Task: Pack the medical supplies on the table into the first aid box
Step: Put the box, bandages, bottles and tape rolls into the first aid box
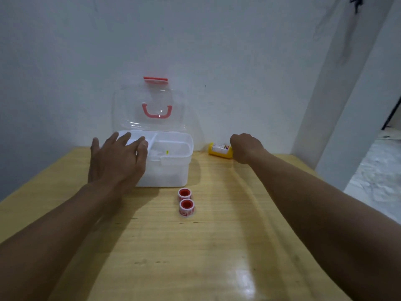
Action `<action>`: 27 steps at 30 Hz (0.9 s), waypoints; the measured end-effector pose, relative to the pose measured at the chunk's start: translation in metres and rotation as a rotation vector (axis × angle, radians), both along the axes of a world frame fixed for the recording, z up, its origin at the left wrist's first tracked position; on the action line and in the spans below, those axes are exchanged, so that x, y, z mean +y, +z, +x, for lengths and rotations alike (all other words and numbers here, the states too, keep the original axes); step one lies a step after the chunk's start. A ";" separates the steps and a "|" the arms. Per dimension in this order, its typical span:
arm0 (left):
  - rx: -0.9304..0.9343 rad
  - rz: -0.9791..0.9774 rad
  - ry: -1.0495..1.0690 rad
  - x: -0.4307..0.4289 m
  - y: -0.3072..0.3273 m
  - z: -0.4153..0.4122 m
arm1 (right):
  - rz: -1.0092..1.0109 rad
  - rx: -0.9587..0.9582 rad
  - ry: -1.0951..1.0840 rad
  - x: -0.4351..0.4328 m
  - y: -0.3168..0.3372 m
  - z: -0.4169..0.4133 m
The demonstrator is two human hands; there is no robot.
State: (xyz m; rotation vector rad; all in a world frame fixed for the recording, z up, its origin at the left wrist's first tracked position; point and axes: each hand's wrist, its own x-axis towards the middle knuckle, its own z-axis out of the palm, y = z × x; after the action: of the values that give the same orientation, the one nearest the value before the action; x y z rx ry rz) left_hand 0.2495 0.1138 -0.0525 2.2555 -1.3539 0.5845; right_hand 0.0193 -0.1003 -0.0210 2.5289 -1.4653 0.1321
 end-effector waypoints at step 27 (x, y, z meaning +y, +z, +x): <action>0.128 -0.089 0.003 -0.005 -0.003 0.010 | 0.181 -0.513 0.205 0.033 0.099 0.014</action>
State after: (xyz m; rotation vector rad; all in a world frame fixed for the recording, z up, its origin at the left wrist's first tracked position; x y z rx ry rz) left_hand 0.2598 0.1087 -0.0550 2.1845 -1.2379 0.4833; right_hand 0.0336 -0.0673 0.0780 2.9365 -1.4200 0.7635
